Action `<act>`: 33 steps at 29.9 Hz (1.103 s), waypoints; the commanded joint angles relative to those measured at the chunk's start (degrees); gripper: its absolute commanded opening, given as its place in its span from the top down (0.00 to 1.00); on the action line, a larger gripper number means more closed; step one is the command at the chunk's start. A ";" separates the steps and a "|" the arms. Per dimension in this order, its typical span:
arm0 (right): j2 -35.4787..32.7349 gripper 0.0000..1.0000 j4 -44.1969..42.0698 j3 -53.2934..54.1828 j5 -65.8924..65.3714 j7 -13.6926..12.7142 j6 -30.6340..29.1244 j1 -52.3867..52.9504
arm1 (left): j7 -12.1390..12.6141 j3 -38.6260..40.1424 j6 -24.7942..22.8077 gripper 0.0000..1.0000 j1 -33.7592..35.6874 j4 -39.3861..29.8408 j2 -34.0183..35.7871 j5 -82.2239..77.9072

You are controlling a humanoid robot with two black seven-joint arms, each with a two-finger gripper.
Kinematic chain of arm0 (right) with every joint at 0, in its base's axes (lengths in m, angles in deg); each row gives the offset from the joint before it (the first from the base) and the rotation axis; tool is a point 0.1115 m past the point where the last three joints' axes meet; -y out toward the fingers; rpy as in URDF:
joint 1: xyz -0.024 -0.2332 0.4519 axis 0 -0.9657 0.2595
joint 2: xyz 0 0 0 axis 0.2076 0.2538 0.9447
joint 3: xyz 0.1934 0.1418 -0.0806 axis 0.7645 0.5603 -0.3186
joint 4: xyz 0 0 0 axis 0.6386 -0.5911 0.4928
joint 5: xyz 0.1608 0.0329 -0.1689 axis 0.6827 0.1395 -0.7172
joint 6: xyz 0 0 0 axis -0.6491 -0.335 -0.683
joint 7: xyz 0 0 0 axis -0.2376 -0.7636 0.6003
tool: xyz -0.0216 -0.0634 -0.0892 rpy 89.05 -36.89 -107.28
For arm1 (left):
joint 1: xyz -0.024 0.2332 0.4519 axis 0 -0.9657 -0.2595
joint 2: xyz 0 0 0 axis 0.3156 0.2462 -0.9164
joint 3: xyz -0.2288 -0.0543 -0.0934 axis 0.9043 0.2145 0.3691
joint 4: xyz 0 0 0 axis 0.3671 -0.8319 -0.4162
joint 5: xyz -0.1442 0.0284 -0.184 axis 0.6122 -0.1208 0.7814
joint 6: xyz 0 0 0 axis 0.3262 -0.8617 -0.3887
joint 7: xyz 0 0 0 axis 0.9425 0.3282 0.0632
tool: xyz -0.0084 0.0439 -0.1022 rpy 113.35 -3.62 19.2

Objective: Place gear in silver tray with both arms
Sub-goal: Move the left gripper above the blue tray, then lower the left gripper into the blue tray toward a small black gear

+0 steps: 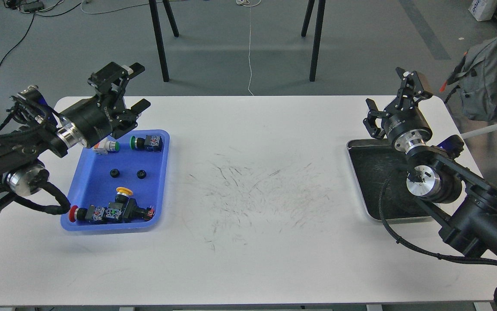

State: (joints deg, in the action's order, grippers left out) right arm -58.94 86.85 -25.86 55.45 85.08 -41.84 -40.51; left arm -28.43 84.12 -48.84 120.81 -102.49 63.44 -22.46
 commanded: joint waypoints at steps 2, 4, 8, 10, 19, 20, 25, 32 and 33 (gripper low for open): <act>0.05 0.01 -0.07 0.10 0.00 0.00 0.02 0.03 | 0.00 -0.22 1.48 0.00 0.27 0.04 2.00 -4.38; 0.05 0.01 -0.07 0.02 0.00 0.09 0.02 -0.06 | 0.00 -0.31 4.02 0.00 -0.34 0.91 2.00 -4.82; 0.13 0.01 -0.16 0.10 -0.09 0.09 0.10 -0.06 | 0.00 -1.18 11.14 0.00 -0.78 1.97 1.83 -6.58; 0.13 0.01 -0.08 0.10 -0.08 0.09 0.28 -0.06 | 0.00 -3.11 14.74 0.00 -0.69 2.93 1.74 -7.02; 0.57 0.01 -0.16 0.02 -0.17 0.09 0.37 -0.24 | 0.00 -14.01 18.36 0.00 -0.17 2.33 2.79 -11.58; 0.83 0.01 -0.25 0.02 -0.17 0.09 0.37 -0.24 | 0.00 -14.63 18.36 0.00 -0.08 2.24 3.14 -12.46; 1.72 0.01 -0.34 -0.07 -0.26 0.09 0.81 -0.06 | 0.00 -16.13 18.10 0.00 0.19 3.73 5.07 -22.30; 1.80 0.01 -0.34 -0.16 -0.35 0.09 1.07 -0.06 | 0.00 -19.55 17.92 0.00 -0.16 7.14 6.05 -33.47; 1.89 0.01 -0.34 -0.16 -0.35 0.09 1.07 -0.06 | 0.00 -19.82 17.83 0.00 -0.17 7.42 5.87 -34.35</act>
State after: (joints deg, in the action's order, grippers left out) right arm -57.19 86.53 -25.94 55.11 85.18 -40.79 -40.58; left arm -28.43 65.46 -30.97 120.75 -97.12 69.87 -53.49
